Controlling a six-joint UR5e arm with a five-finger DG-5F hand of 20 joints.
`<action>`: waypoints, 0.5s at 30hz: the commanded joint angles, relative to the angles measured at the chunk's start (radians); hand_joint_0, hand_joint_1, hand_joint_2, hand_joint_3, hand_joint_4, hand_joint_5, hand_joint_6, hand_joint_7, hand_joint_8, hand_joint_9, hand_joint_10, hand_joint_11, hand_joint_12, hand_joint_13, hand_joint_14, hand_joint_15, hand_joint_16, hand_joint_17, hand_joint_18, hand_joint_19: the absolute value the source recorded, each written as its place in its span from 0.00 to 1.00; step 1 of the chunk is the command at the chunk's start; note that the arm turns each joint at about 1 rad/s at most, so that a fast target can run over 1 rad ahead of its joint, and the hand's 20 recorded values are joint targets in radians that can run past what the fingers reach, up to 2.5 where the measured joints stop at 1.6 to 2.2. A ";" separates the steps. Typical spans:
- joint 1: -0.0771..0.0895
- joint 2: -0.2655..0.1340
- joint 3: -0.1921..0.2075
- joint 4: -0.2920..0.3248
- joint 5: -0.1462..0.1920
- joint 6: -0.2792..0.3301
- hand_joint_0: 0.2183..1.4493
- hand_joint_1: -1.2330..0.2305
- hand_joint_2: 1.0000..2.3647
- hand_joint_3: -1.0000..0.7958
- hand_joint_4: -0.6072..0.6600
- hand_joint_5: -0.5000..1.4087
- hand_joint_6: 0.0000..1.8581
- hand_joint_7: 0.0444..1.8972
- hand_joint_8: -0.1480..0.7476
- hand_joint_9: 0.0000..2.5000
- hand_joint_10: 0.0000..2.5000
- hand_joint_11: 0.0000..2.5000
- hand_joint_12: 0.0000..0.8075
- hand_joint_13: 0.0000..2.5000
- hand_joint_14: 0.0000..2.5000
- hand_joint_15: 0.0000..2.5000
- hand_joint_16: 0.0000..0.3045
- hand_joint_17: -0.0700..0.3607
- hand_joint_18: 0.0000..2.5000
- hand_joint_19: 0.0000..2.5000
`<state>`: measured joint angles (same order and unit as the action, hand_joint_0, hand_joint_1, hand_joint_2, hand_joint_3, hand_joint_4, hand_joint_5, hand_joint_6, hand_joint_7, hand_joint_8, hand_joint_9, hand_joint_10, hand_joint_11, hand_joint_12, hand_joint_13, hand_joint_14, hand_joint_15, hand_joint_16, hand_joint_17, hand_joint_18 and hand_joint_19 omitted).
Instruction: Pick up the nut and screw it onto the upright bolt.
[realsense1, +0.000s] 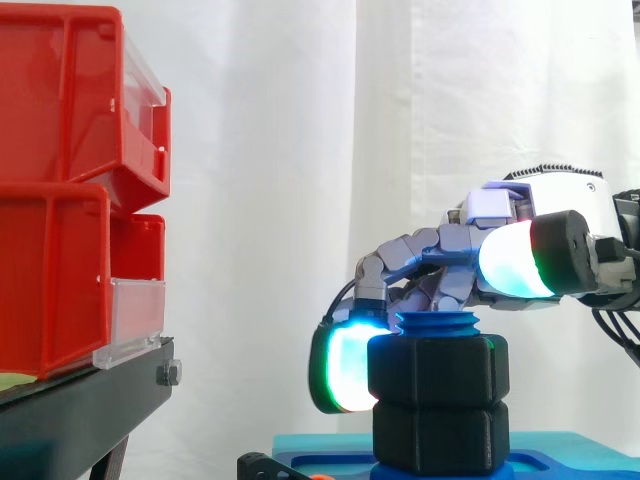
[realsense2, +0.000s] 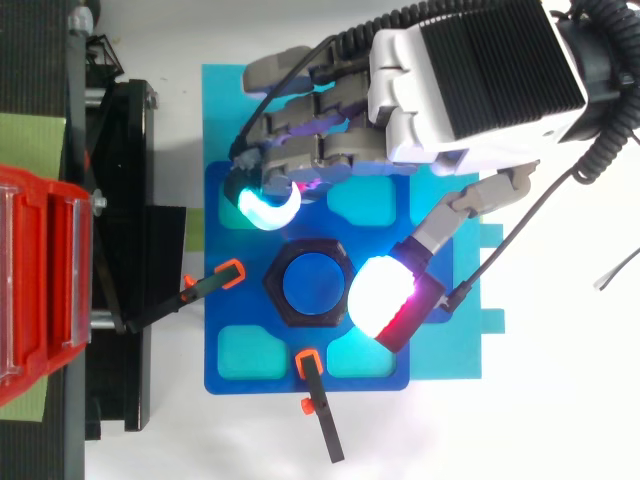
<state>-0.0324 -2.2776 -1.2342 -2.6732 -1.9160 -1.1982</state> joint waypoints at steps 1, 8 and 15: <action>-0.004 0.001 0.002 -0.005 0.000 0.000 0.19 0.74 0.00 0.28 0.64 0.19 0.27 0.38 0.44 0.34 0.00 0.00 0.36 0.18 0.00 0.00 0.13 0.37 0.07 0.00; -0.012 0.000 0.002 -0.005 0.000 0.000 0.18 0.77 0.00 0.28 0.55 0.15 0.27 0.29 0.40 0.19 0.00 0.00 0.39 0.08 0.00 0.00 0.14 0.39 0.00 0.00; -0.004 0.000 0.002 0.001 -0.002 0.000 0.17 0.84 0.00 0.28 0.47 0.14 0.27 0.27 0.31 0.00 0.00 0.00 0.41 0.00 0.00 0.00 0.16 0.42 0.00 0.00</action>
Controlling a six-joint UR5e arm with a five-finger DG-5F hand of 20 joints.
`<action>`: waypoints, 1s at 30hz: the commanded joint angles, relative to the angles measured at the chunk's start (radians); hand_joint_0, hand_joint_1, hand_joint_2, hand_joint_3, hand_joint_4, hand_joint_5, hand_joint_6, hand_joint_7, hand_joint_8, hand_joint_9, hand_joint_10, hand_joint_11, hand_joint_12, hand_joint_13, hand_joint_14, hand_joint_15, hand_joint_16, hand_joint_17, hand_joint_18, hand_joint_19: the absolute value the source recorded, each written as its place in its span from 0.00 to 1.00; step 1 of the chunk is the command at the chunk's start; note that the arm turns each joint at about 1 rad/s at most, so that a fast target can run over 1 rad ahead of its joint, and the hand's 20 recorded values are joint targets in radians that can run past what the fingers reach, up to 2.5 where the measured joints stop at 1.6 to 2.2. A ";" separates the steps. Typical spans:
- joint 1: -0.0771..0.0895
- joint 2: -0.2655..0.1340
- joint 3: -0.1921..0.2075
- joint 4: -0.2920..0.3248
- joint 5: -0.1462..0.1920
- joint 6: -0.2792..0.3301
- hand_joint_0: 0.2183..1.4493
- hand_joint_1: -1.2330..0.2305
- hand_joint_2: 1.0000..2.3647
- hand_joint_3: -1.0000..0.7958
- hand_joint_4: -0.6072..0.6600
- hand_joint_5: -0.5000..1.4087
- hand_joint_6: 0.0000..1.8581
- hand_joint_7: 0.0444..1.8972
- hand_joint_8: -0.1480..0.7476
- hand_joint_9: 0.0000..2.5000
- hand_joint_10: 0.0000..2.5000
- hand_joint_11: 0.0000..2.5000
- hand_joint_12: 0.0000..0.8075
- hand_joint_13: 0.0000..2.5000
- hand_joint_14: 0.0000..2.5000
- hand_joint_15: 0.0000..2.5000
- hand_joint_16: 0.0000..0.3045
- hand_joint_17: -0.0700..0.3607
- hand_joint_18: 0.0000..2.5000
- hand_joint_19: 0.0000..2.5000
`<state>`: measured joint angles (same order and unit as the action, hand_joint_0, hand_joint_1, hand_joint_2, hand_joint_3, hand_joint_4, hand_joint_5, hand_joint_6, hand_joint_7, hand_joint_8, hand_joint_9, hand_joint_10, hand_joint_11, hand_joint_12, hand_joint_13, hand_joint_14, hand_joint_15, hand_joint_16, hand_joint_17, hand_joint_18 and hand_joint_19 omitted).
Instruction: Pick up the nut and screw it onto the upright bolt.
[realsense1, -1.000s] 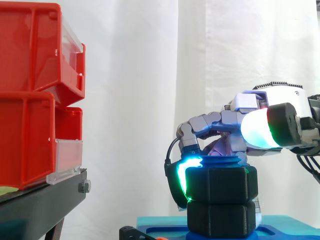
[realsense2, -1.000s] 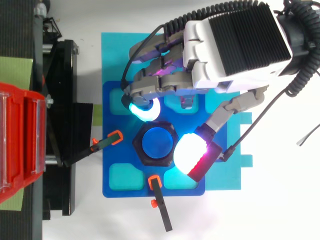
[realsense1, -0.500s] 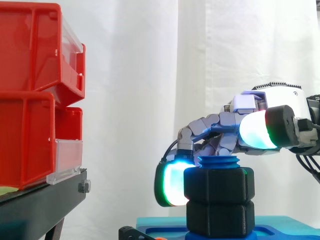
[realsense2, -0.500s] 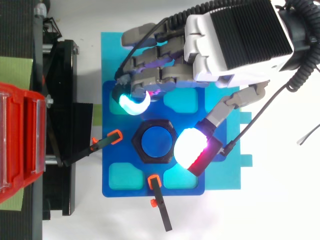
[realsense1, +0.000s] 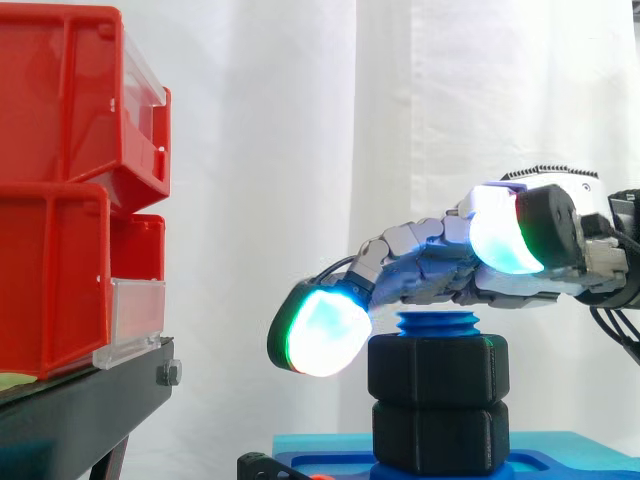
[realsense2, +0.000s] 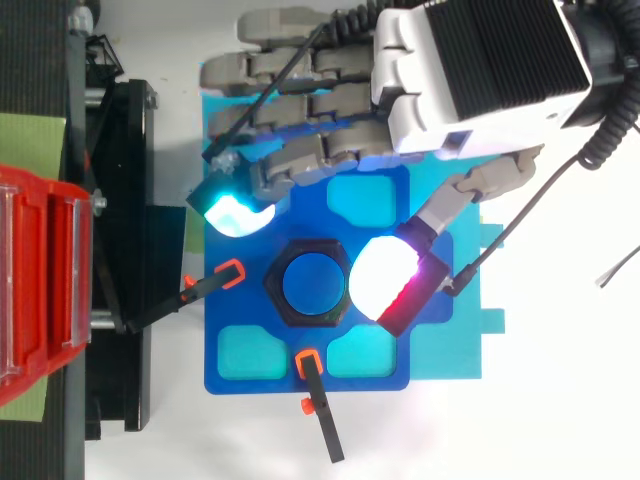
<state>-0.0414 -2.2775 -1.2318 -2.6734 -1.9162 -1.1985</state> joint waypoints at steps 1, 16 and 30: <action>0.008 0.000 0.000 0.001 -0.001 0.000 0.17 0.84 0.00 0.28 0.46 0.14 0.27 0.26 0.29 0.00 0.00 0.00 0.40 0.00 0.00 0.00 0.17 0.43 0.00 0.00; 0.037 0.000 -0.002 0.004 0.003 0.002 0.17 0.88 0.00 0.28 0.58 0.19 0.27 0.46 0.34 0.00 0.00 0.00 0.41 0.00 0.00 0.00 0.17 0.43 0.00 0.00; 0.031 0.000 -0.002 -0.016 0.002 0.002 0.18 0.83 0.00 0.28 0.64 0.21 0.27 0.58 0.41 0.05 0.00 0.00 0.41 0.00 0.00 0.00 0.15 0.41 0.00 0.00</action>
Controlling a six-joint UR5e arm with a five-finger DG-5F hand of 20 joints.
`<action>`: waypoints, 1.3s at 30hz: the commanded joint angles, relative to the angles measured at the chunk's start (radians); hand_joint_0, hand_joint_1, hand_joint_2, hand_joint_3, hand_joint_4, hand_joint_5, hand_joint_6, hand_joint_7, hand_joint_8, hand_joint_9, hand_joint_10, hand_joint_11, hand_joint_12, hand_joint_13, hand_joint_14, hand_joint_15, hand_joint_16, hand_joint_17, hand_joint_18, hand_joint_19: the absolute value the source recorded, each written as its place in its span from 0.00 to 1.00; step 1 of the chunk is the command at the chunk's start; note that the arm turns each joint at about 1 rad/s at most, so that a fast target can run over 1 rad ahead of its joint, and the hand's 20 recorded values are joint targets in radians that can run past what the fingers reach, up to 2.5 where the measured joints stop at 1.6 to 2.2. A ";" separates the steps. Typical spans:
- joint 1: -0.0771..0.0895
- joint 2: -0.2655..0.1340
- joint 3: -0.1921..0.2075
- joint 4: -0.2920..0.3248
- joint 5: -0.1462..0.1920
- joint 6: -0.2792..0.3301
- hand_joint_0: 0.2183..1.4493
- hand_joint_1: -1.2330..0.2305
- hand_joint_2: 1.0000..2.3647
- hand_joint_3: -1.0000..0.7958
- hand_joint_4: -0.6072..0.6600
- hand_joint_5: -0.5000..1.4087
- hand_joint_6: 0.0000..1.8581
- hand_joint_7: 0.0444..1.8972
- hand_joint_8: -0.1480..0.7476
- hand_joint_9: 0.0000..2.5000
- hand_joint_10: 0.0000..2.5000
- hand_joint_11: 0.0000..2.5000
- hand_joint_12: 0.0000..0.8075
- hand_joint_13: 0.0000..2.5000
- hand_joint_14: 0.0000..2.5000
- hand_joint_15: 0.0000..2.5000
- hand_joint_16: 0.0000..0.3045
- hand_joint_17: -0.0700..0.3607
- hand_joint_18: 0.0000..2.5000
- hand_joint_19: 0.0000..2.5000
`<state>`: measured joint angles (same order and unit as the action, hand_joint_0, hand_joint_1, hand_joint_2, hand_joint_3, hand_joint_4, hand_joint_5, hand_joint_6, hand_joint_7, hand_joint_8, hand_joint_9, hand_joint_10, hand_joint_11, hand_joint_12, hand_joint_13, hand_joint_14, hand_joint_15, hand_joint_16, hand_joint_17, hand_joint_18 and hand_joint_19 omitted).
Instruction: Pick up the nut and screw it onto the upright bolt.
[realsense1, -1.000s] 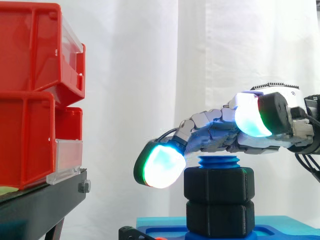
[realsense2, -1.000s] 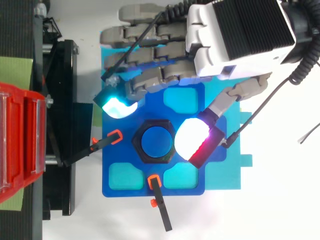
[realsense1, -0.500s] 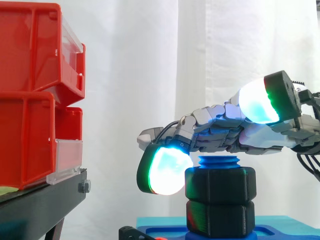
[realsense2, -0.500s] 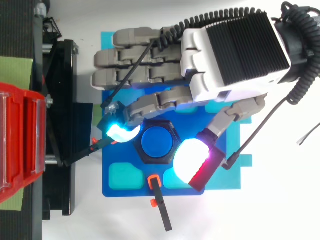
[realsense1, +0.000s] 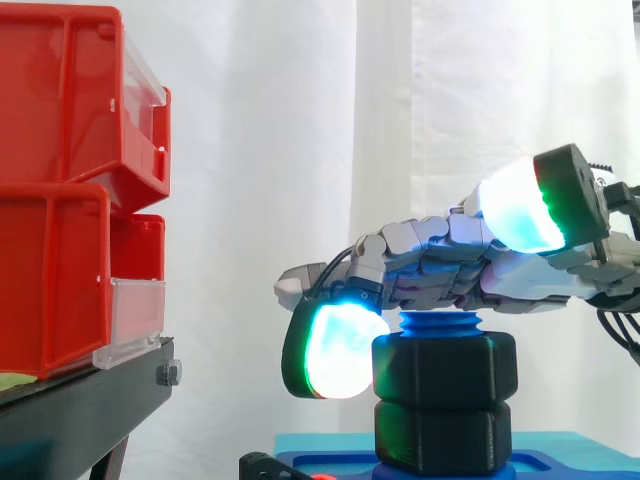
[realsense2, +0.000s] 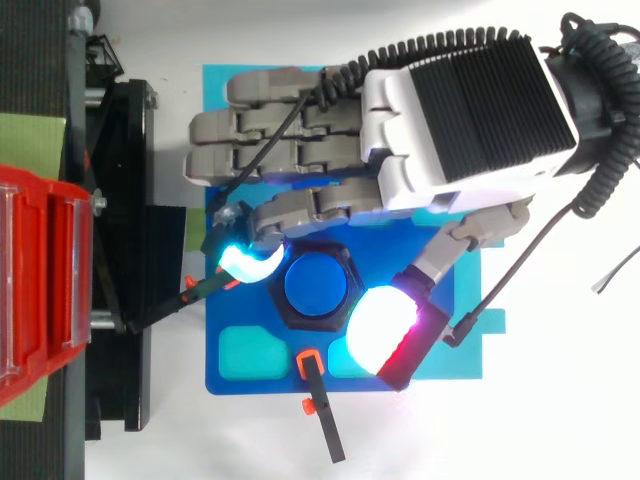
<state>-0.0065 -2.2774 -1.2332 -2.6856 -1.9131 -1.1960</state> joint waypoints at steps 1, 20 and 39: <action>-0.006 -0.001 0.000 -0.004 -0.001 -0.001 0.18 0.83 0.00 0.28 0.64 0.21 0.27 0.59 0.41 0.05 0.00 0.00 0.41 0.00 0.00 0.00 0.15 0.41 0.00 0.00; -0.026 -0.001 0.000 -0.004 -0.001 -0.002 0.20 0.76 0.00 0.28 0.62 0.25 0.27 0.73 0.44 0.19 0.00 0.00 0.39 0.06 0.00 0.00 0.13 0.36 0.00 0.00; -0.029 -0.001 0.000 0.001 -0.001 -0.002 0.22 0.73 0.00 0.28 0.52 0.30 0.27 0.78 0.34 0.36 0.00 0.00 0.28 0.17 0.00 0.00 0.08 0.28 0.04 0.00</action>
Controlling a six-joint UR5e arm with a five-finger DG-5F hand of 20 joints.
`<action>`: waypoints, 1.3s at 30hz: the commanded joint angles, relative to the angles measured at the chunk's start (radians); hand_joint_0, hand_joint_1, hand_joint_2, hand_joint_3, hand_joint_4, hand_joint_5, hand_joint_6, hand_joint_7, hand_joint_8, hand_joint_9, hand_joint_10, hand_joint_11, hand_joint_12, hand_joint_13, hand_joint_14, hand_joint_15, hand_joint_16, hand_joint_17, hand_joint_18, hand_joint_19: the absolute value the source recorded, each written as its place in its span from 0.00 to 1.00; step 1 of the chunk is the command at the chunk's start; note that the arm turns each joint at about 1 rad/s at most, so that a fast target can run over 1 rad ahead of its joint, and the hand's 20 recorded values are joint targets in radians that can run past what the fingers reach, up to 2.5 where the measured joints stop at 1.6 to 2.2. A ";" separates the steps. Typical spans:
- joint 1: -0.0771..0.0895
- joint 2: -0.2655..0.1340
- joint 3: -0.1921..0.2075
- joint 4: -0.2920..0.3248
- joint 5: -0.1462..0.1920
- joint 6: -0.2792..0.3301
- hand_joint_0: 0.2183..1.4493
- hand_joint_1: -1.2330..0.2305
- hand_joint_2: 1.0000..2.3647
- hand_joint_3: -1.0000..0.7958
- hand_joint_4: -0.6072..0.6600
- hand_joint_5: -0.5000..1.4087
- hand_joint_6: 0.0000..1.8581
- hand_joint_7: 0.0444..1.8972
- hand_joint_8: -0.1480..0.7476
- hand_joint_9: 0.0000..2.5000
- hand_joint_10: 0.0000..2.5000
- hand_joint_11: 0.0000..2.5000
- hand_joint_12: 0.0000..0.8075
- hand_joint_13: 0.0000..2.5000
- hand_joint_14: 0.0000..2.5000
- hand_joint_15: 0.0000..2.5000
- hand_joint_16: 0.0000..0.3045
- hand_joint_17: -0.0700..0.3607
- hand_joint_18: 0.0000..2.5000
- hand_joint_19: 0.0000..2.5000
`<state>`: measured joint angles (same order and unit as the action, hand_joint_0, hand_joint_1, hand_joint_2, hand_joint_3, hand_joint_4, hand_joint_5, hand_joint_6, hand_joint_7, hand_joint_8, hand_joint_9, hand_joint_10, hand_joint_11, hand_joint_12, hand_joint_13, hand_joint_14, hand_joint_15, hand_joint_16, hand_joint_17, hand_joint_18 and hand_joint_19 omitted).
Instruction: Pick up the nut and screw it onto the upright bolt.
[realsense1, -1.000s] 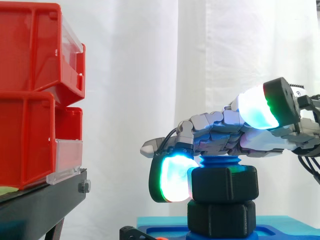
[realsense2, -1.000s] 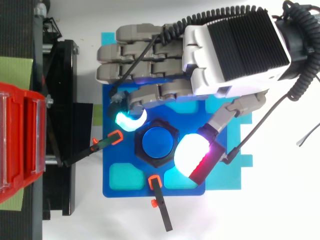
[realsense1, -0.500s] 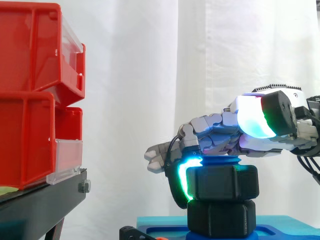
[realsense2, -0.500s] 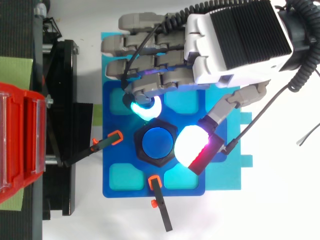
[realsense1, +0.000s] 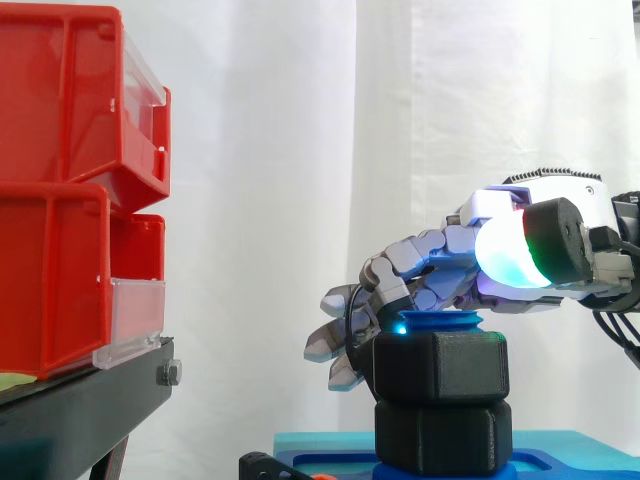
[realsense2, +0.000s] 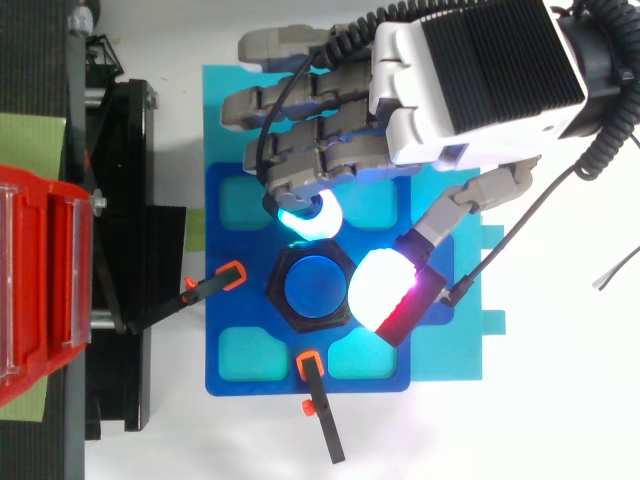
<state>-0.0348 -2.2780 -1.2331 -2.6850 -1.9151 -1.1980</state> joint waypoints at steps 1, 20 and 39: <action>-0.001 0.000 0.001 0.001 -0.001 0.000 0.21 0.73 0.00 0.28 0.53 0.29 0.27 0.77 0.35 0.36 0.00 0.00 0.28 0.17 0.00 0.00 0.08 0.28 0.04 0.00; -0.008 0.000 0.001 0.004 -0.001 0.003 0.18 0.77 0.00 0.28 0.59 0.16 0.27 0.33 0.41 0.18 0.00 0.00 0.41 0.07 0.00 0.00 0.14 0.39 0.00 0.00; -0.001 0.000 0.000 0.002 -0.001 0.000 0.19 0.75 0.00 0.28 0.68 0.21 0.27 0.53 0.45 0.20 0.00 0.00 0.40 0.07 0.00 0.00 0.15 0.39 0.00 0.00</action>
<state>-0.0361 -2.2778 -1.2323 -2.6826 -1.9160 -1.1975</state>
